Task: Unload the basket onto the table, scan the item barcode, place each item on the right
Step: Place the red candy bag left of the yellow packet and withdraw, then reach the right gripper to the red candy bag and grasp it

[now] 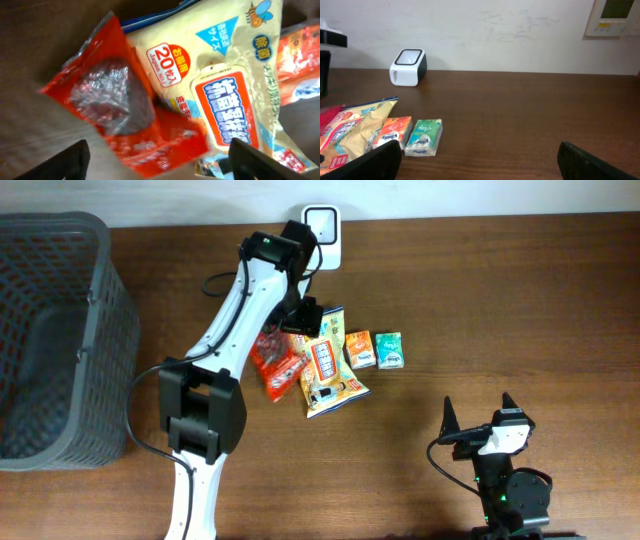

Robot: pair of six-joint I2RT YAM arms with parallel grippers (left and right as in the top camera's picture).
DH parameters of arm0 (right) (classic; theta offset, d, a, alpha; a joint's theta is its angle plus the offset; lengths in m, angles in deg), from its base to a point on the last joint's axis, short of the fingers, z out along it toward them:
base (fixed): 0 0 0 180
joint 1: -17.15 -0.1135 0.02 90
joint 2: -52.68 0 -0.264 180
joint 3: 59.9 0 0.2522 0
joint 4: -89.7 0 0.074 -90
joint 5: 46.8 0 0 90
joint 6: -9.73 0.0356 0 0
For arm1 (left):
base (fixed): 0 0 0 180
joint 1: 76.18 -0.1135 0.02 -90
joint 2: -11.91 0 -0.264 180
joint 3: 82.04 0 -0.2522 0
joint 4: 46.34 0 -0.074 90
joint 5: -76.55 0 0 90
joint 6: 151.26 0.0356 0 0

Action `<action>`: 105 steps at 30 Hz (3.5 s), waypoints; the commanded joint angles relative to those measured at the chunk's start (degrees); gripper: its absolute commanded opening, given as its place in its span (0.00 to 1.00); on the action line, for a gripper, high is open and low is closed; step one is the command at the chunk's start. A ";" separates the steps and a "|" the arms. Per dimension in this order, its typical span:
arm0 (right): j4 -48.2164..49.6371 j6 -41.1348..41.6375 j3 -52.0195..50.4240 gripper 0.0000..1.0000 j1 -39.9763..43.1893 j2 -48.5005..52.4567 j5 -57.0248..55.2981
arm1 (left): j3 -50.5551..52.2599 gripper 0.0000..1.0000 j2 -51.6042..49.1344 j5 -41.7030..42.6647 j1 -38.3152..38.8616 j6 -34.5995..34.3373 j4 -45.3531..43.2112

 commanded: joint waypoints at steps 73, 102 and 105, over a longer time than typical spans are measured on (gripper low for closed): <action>23.87 10.16 -0.26 0.99 -0.31 -0.39 35.82 | 55.76 0.99 63.45 -3.78 -5.40 -5.75 -13.00; -54.12 13.90 68.87 0.99 -0.31 63.23 28.35 | 55.43 0.99 82.53 -4.11 -20.31 -12.35 -9.86; -53.44 13.92 72.57 0.98 -0.31 67.19 34.14 | 55.43 0.99 82.53 -4.11 -20.31 -12.35 -9.86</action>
